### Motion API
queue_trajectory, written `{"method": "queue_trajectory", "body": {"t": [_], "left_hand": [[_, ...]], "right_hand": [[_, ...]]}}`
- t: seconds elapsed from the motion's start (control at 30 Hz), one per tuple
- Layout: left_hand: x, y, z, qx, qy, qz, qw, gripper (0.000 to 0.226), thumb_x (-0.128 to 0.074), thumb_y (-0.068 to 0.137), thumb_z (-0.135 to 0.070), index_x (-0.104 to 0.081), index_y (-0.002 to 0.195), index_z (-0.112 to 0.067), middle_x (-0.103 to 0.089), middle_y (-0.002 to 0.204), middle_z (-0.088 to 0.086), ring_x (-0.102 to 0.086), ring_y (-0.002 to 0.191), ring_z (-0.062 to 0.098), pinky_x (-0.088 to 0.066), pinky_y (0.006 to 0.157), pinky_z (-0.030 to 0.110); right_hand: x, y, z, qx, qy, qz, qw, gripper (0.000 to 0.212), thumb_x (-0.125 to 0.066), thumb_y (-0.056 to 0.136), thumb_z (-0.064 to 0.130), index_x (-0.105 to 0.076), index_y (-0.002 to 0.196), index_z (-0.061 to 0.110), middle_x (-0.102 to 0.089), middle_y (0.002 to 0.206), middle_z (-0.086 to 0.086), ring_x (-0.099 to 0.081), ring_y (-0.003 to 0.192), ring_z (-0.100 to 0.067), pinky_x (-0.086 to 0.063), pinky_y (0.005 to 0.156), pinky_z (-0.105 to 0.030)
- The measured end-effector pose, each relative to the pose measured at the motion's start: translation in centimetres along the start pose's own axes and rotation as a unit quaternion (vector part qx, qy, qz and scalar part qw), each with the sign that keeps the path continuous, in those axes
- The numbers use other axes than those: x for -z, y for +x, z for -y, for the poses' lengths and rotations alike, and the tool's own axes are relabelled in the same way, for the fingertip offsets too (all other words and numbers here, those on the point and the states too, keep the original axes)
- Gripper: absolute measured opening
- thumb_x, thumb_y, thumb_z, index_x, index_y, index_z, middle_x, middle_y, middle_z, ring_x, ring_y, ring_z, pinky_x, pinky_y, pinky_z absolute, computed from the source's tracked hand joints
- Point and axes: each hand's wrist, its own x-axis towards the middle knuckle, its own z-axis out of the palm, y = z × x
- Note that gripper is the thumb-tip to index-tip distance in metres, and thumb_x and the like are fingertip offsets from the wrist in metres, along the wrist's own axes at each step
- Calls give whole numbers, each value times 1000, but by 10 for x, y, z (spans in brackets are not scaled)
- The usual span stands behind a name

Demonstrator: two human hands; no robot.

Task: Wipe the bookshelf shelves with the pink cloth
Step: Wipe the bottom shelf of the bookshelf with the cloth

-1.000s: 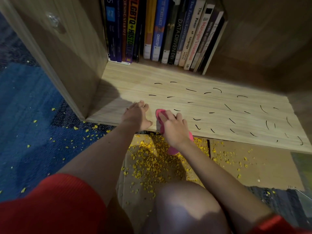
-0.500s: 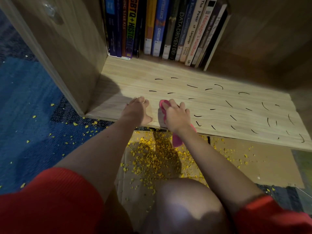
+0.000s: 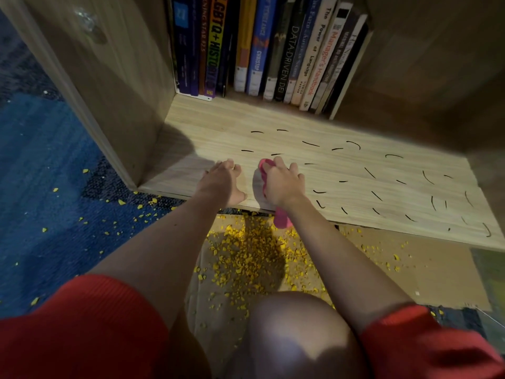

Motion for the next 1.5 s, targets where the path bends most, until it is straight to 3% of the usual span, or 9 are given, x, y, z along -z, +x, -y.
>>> {"method": "queue_trajectory", "body": {"t": [0.23,0.33,0.43,0.63,0.87,1.03,1.3,1.5], "left_hand": [[-2,2,4,-3,-8,6,1000,79,-58,89,-40,-15,150,-17,-2,159,0,-2,146,19,-11,118,39],[-2,1,6,-18,25,11,999,78,-55,91,-43,-12,151,-16,-1,159,1,-1,146,21,-12,118,40],[-2,-1,5,-24,37,12,999,78,-54,91,-42,-11,151,-14,-1,159,3,-1,146,22,-12,118,42],[-2,-2,-2,-10,63,11,998,77,-52,93,-40,-10,150,-11,-1,158,5,0,145,23,-13,117,43],[-5,-4,-8,-7,78,13,997,73,-51,94,-34,-10,149,-8,1,157,8,2,145,26,-14,116,43],[-7,-3,-19,31,82,14,996,74,-51,94,-28,-6,149,-6,4,157,7,3,145,28,-16,114,42],[-9,-2,-14,7,72,16,997,74,-52,94,-28,-7,148,-5,3,157,9,4,144,30,-15,115,44],[-9,0,-9,-10,80,20,997,73,-50,95,-30,-6,148,-4,3,157,12,2,144,32,-16,115,45]], "right_hand": [[-28,-51,-15,42,-8,-51,998,50,-48,93,16,-34,140,25,-31,140,-1,-35,119,-33,-35,94,-42],[-25,-40,-34,-39,7,-43,998,54,-55,89,13,-36,138,24,-32,138,-3,-34,119,-35,-35,95,-44],[-13,-14,-33,-108,48,-25,993,45,-48,93,10,-39,136,19,-31,138,-5,-33,121,-37,-34,97,-46],[-21,-34,-10,2,16,-49,999,45,-46,92,10,-39,135,19,-33,137,-4,-34,120,-35,-35,96,-44],[-8,-17,-33,-103,48,-28,993,41,-43,94,9,-42,133,18,-34,136,-5,-32,123,-35,-34,97,-44],[-19,-38,-9,-11,41,-43,998,48,-47,92,10,-37,138,20,-30,141,-3,-31,123,-34,-32,98,-44],[-8,-17,-29,-89,51,-25,994,42,-45,93,12,-41,134,19,-32,137,-5,-32,122,-35,-32,98,-44],[-21,-38,-21,11,46,-45,998,49,-48,91,11,-37,138,21,-30,140,-3,-31,121,-34,-32,99,-44]]}}
